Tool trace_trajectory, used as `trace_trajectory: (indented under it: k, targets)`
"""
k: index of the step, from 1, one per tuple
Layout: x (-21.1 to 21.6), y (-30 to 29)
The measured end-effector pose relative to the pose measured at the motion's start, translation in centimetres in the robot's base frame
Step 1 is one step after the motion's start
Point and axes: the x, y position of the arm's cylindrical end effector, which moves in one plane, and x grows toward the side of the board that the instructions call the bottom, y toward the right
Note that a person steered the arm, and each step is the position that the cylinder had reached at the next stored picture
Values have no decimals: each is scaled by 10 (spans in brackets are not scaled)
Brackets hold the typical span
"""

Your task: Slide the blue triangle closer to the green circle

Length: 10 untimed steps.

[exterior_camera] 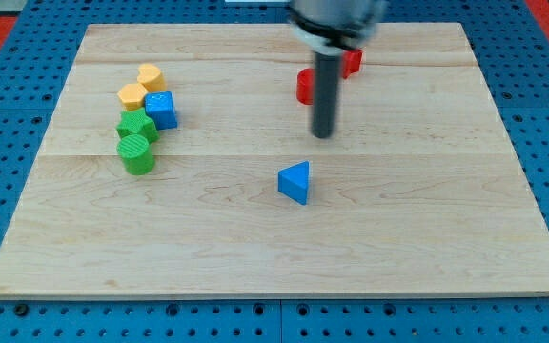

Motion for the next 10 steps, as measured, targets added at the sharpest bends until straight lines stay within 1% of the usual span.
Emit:
trace_trajectory:
  k: [1, 2, 4, 7, 8, 9, 10]
  targets:
    - [46, 51]
    - [71, 14]
    - [70, -47]
    - [69, -113]
    - [69, -116]
    - [80, -116]
    - [75, -130]
